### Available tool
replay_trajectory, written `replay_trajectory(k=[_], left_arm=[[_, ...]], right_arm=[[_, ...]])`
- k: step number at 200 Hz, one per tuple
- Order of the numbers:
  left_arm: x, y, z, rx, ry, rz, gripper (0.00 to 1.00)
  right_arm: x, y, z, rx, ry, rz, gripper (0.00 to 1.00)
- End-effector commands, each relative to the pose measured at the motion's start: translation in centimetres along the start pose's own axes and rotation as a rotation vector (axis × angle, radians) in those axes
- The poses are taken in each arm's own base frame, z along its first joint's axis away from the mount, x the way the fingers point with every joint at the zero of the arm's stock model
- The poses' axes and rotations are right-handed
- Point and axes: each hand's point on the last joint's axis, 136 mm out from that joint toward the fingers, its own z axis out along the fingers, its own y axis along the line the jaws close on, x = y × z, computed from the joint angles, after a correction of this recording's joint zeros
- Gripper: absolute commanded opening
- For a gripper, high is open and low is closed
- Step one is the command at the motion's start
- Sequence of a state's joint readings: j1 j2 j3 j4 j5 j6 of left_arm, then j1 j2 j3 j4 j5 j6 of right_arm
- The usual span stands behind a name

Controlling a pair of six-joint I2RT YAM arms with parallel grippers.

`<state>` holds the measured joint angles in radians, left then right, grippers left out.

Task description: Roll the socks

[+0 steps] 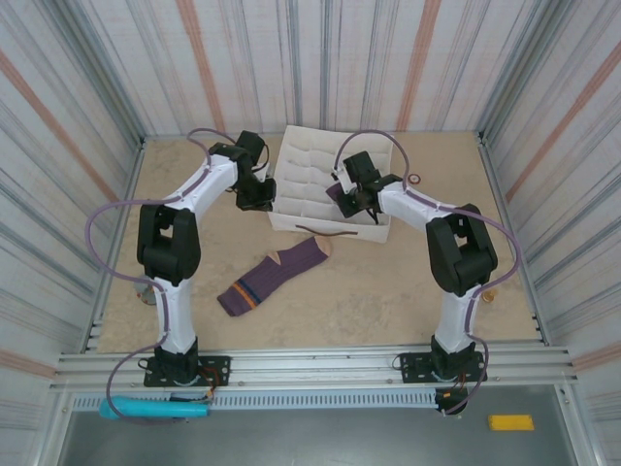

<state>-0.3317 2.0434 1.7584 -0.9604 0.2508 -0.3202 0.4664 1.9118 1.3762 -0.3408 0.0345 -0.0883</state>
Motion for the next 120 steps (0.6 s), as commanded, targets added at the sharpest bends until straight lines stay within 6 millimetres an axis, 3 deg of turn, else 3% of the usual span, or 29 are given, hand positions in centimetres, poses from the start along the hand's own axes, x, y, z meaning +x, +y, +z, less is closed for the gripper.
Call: replay_trajectory(k=[1,28,120], left_arm=[[0.7,1.4,1.1,-0.027,0.038,-0.061,0.00],[0.6,1.6,1.1,-0.039,0.038,-0.063,0.00],[0.4,1.7,0.9,-0.048,0.036,-0.075,0.00]], right_arm=[[0.3,-0.3,-1.5,0.018,0.007,-0.005,0.00],[1.1,0.1,-1.9,-0.018,0.099,-0.013,0.00],[7.1,1.5,-0.5,-0.075,0.437,-0.031,0.00]])
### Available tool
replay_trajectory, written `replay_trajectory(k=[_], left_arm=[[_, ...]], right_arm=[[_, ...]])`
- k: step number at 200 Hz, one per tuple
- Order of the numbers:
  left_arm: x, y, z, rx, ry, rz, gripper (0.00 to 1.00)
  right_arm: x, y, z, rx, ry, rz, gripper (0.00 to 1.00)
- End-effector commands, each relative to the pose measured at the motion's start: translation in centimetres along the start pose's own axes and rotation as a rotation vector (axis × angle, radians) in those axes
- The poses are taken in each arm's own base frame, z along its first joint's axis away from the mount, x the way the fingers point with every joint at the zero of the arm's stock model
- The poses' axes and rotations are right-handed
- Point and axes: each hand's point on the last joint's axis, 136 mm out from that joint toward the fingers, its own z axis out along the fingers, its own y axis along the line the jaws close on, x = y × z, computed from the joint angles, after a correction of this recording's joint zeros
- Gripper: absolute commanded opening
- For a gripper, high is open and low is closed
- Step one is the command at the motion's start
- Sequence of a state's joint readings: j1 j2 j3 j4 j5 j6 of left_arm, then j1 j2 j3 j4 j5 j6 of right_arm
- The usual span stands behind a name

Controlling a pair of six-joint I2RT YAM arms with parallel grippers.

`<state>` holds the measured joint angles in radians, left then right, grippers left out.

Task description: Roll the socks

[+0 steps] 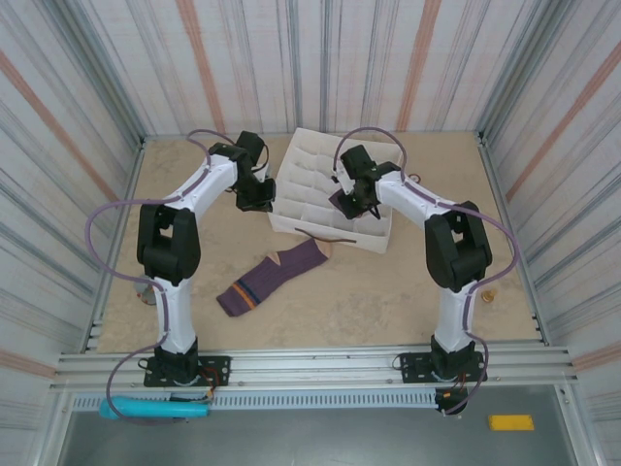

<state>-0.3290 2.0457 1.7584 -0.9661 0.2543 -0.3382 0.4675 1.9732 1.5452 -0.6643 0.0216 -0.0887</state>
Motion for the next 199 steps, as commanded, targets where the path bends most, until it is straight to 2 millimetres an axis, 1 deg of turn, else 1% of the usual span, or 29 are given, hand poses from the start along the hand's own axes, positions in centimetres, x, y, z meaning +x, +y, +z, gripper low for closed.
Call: replay_trajectory(k=[1,27,60,75,86,109,123,141,169,193,199], left_arm=[[0.2,1.6,0.9,-0.047,0.028,-0.053,0.00],[0.2,1.5,0.8,-0.047,0.028,-0.053,0.00],[0.2,1.8,0.5,-0.065,0.026,-0.046,0.00],[0.1,1.9,0.4,-0.071,0.022,-0.047,0.00],[0.1,2.0,0.4,-0.075,0.022,-0.052,0.00],[0.2,2.4,0.6,-0.089,0.029,-0.071,0.00],[0.4,3.0,0.6,-0.113,0.031,-0.095,0.00],[0.4,3.8,0.5,-0.136,0.028,-0.133,0.00],[0.3,4.0,0.3,-0.134,0.021,-0.149,0.00],[0.1,3.9,0.0,-0.130,0.013,-0.146,0.00],[0.1,3.9,0.1,-0.127,0.013,-0.146,0.00]], right_arm=[[4.6,1.0,1.6,-0.040,0.224,-0.024,0.00],[5.0,0.9,2.8,-0.036,0.296,-0.006,0.00],[6.5,0.4,4.2,-0.002,0.423,-0.003,0.00],[6.9,0.1,4.2,0.031,0.451,0.016,0.00],[7.0,-0.6,3.8,0.076,0.451,0.034,0.00],[6.8,-1.3,2.7,0.136,0.394,0.058,0.00],[6.9,-1.7,2.2,0.167,0.370,0.049,0.00],[7.9,-2.5,2.1,0.218,0.396,0.028,0.00],[8.9,-3.1,2.6,0.223,0.433,0.046,0.00],[9.3,-3.0,3.7,0.229,0.486,0.033,0.00],[9.5,-2.9,4.2,0.228,0.504,0.027,0.00]])
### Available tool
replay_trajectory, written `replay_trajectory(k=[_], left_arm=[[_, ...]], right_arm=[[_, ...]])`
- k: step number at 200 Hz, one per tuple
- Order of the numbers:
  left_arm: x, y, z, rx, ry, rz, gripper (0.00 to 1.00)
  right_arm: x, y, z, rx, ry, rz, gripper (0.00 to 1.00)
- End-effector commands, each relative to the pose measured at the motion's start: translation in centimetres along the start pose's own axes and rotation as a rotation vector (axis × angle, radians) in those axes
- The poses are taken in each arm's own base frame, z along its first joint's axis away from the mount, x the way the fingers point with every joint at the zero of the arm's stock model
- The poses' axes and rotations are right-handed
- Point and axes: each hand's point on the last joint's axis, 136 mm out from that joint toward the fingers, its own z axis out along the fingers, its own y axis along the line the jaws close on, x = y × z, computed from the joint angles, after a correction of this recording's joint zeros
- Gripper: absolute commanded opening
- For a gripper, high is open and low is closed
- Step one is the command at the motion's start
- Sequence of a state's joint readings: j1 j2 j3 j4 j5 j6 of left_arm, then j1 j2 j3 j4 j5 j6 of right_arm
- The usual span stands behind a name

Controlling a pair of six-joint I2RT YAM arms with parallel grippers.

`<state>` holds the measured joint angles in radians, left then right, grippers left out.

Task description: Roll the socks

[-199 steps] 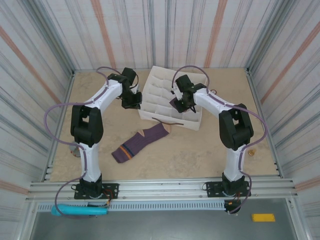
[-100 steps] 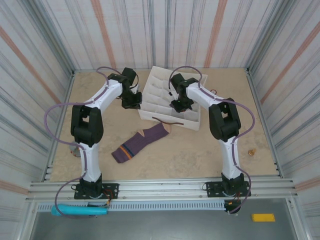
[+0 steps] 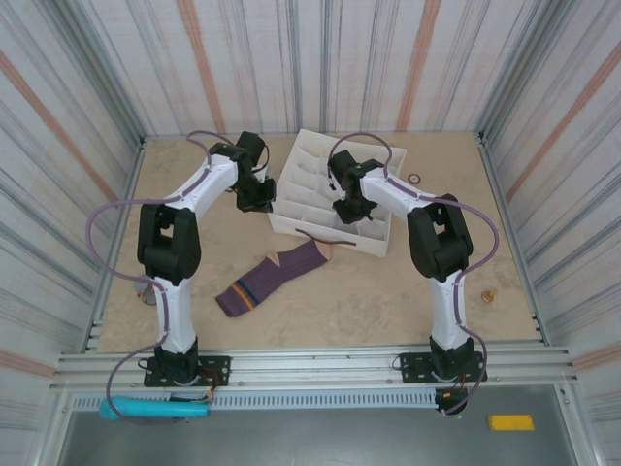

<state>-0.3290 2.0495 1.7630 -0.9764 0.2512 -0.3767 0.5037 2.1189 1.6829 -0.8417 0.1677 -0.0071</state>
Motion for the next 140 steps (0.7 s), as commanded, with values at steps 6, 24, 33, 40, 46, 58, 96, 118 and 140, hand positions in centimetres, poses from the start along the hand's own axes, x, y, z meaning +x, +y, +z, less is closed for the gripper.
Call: replay_trajectory(k=[6,24,33,40,46,58,96,118,140], left_arm=[[-0.2,3.7,0.1,-0.117,0.002,-0.105,0.00],[-0.2,3.6,0.2,-0.115,0.006,-0.102,0.00],[-0.2,3.5,0.2,-0.112,0.004,-0.100,0.00],[-0.2,3.5,0.2,-0.112,0.003,-0.101,0.00],[-0.2,3.4,0.3,-0.111,0.003,-0.100,0.00],[-0.2,3.3,0.4,-0.107,0.004,-0.103,0.00],[-0.4,3.1,0.3,-0.094,-0.007,-0.113,0.00],[-0.5,3.0,0.1,-0.093,-0.012,-0.114,0.00],[-0.6,3.0,0.1,-0.089,-0.016,-0.118,0.00]], right_arm=[[6.9,-2.1,3.7,0.112,0.328,-0.017,0.00],[7.6,-1.8,4.9,0.132,0.373,-0.019,0.00],[7.9,-1.7,5.3,0.136,0.384,-0.012,0.00],[7.9,-1.5,5.5,0.134,0.385,-0.005,0.00],[8.1,-1.3,5.6,0.130,0.390,0.000,0.00],[8.2,-0.9,5.7,0.115,0.390,0.005,0.00],[6.7,-0.2,3.8,0.020,0.307,0.072,0.00],[5.1,0.5,1.3,-0.056,0.213,0.080,0.08],[4.2,0.6,-0.8,-0.101,0.154,0.072,0.13]])
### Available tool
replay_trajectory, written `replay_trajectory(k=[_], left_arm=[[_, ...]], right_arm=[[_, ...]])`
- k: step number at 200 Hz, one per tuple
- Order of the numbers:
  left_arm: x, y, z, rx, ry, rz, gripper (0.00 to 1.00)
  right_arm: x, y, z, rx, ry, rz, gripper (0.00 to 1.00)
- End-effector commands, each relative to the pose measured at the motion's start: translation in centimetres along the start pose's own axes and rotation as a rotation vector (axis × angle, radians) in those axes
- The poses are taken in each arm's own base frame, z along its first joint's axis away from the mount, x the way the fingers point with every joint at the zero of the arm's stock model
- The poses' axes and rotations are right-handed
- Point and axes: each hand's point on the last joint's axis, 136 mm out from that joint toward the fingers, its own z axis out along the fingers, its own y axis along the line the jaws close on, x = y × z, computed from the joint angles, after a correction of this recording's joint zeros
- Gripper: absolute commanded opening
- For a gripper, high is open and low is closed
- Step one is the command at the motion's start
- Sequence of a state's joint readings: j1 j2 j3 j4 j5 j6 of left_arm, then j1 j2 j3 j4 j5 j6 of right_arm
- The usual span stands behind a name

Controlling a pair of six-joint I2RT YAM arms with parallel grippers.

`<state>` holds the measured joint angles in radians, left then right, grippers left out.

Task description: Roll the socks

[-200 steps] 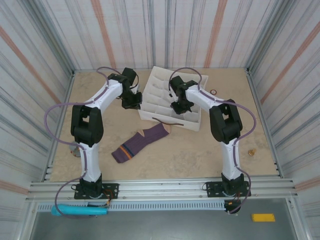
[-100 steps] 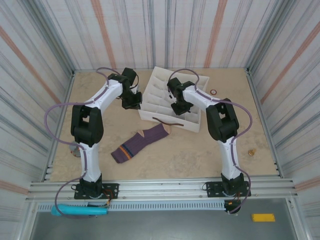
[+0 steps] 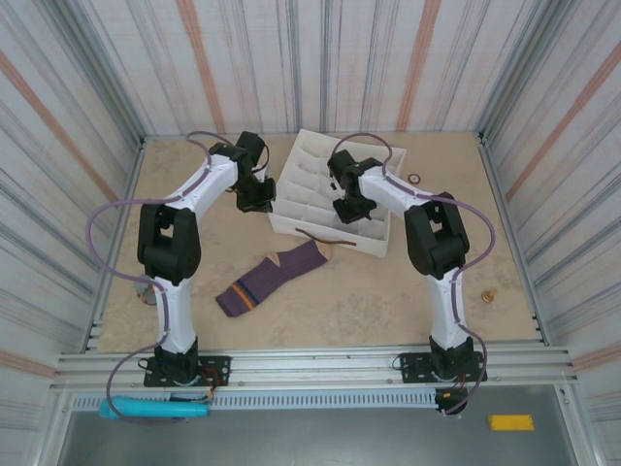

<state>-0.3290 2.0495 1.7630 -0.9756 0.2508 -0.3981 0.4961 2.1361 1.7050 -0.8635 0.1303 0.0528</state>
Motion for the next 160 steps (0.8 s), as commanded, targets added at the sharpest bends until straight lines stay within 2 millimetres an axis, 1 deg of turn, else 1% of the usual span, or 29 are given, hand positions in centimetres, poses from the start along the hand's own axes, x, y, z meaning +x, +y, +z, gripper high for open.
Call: replay_trajectory(k=[1,21,40,63,77,99,100,104,114,122,139,160], left_arm=[[-0.6,3.0,0.0,-0.089,-0.016,-0.097,0.00],[-0.7,2.9,0.0,-0.086,-0.018,-0.100,0.00],[-0.7,2.9,0.0,-0.086,-0.019,-0.102,0.00],[-0.7,2.9,0.2,-0.084,-0.020,-0.106,0.00],[-0.7,2.8,0.3,-0.075,-0.016,-0.107,0.00],[-0.9,2.5,0.3,-0.062,-0.020,-0.096,0.00],[-0.9,2.4,0.2,-0.061,-0.023,-0.095,0.00],[-1.0,2.4,0.1,-0.058,-0.028,-0.092,0.08],[-1.2,2.1,-0.3,-0.043,-0.046,-0.077,0.31],[-1.6,1.8,-0.9,-0.034,-0.068,-0.066,0.42],[-2.4,1.6,-2.2,-0.012,-0.103,-0.047,0.54],[-4.0,0.9,-4.1,0.042,-0.156,-0.004,0.55]], right_arm=[[4.1,0.1,-1.0,-0.063,0.136,0.008,0.14],[3.8,0.0,-1.9,-0.074,0.121,-0.002,0.15],[4.0,0.0,-2.1,-0.079,0.135,-0.012,0.19],[4.1,0.1,-2.2,-0.085,0.135,-0.013,0.21],[3.9,0.0,-2.3,-0.081,0.128,-0.014,0.20],[3.3,-0.6,-2.2,-0.049,0.098,-0.019,0.15],[3.2,-0.6,-2.1,-0.046,0.097,-0.020,0.15],[3.1,-0.8,-2.1,-0.043,0.094,-0.021,0.14],[2.7,-1.0,-1.9,-0.034,0.088,-0.028,0.12],[2.5,-1.3,-1.6,-0.023,0.079,-0.036,0.10],[2.1,-1.6,-1.5,-0.006,0.060,-0.055,0.08],[1.8,-1.7,-1.9,-0.004,0.028,-0.075,0.07]])
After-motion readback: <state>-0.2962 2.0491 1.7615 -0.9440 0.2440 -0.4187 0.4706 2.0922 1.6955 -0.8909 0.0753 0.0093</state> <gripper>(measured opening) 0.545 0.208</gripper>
